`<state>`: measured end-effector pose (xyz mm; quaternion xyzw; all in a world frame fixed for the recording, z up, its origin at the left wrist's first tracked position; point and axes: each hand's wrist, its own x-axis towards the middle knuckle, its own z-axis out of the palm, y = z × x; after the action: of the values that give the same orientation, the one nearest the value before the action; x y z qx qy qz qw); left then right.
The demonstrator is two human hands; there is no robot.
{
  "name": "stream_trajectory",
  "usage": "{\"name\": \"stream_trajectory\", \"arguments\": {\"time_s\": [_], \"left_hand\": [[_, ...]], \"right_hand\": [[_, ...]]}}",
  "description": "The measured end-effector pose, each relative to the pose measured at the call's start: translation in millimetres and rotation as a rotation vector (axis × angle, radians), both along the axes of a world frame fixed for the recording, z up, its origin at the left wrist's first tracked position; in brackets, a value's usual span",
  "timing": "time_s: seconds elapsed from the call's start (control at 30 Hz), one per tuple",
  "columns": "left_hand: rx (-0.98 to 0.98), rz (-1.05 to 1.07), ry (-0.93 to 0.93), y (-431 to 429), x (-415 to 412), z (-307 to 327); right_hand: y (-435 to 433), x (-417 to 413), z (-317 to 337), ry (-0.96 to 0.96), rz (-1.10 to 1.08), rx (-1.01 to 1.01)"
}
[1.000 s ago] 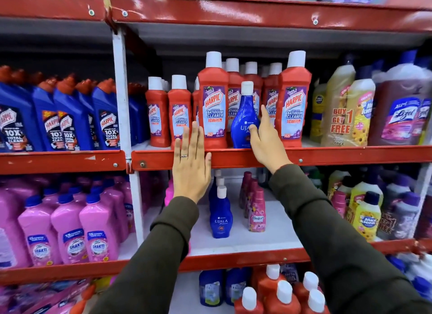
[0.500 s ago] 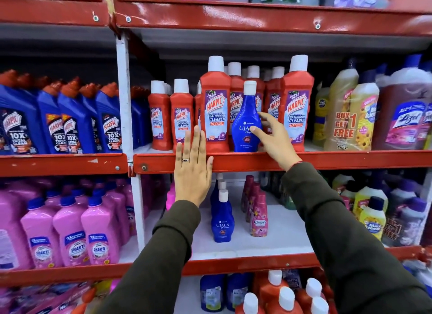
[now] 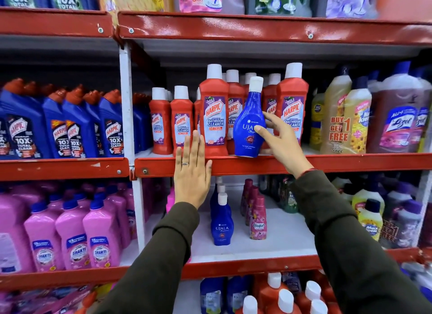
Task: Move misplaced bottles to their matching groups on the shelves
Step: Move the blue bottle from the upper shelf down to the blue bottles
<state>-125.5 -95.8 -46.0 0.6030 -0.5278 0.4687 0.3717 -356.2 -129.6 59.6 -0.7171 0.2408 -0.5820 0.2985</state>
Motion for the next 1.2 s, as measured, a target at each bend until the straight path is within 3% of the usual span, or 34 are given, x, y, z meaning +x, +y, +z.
{"name": "stream_trajectory", "arguments": {"time_s": [0.3,0.77,0.97,1.2], "left_hand": [[0.000,-0.118,0.098,21,-3,-23],[0.098,-0.091,0.181,37,21,-183],[0.169,-0.049,0.227,28,39,-240],[0.190,-0.037,0.214,22,47,-263]], "right_hand": [[35,-6,-58,0.011,0.064,0.021],[34,19,-232,0.016,0.212,0.300],[17,39,-267,0.062,0.149,0.334],[-3,54,-287,0.119,0.147,0.348]]}}
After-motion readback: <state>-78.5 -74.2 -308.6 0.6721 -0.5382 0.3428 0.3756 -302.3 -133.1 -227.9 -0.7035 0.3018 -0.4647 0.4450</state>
